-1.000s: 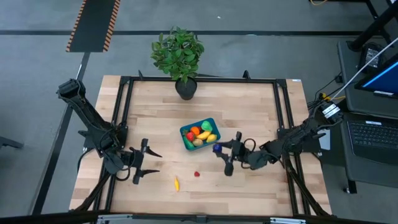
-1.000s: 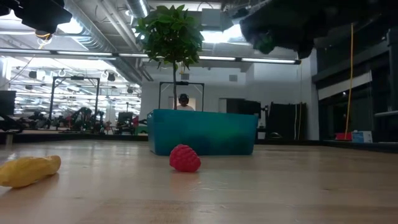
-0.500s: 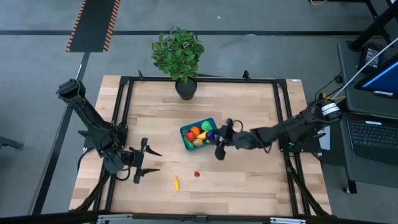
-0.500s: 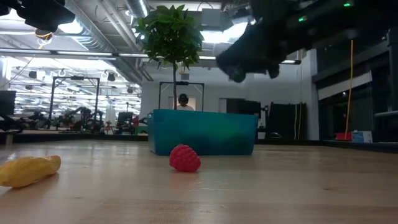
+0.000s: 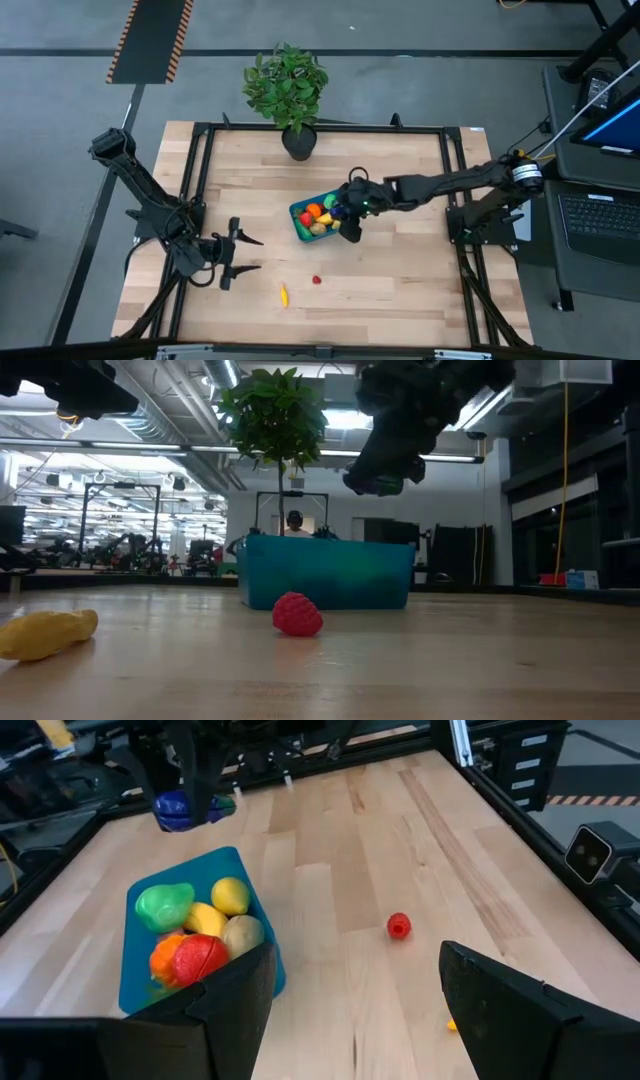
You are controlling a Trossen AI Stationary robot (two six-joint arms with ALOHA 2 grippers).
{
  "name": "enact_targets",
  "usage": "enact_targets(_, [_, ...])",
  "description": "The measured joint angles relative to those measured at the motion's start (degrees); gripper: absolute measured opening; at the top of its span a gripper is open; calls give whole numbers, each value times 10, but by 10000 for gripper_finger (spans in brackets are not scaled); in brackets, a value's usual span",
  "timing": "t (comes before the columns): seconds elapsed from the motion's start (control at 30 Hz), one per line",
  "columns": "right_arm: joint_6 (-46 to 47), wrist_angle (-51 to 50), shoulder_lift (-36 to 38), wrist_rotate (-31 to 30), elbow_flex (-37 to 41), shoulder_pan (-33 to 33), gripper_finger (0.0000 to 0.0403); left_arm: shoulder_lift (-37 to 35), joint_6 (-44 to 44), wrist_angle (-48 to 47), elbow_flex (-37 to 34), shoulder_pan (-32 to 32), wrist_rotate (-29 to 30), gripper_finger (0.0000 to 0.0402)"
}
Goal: Pick and placing Produce into tupperware
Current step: Put the violet eggplant into the blue bin
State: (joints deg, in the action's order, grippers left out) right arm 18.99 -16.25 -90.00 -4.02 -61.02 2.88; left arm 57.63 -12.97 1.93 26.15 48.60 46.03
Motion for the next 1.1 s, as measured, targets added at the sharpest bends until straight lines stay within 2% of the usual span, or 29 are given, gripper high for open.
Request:
enact_targets(0.2, [-41,-98,-57,44,-87,-22,155,0,-3,0,0,0,0,271])
enact_targets(0.47, [-88,-142,-127,83,-163,-46,155,0,-4,-1,0,0,0,271])
enact_targets(0.97, [-103,-132,-189,98,-177,-51,155,0,-7,-10,0,0,-1,271])
enact_targets(1.1, [-92,-127,-203,99,-177,-51,180,0,-14,-11,0,0,-1,271])
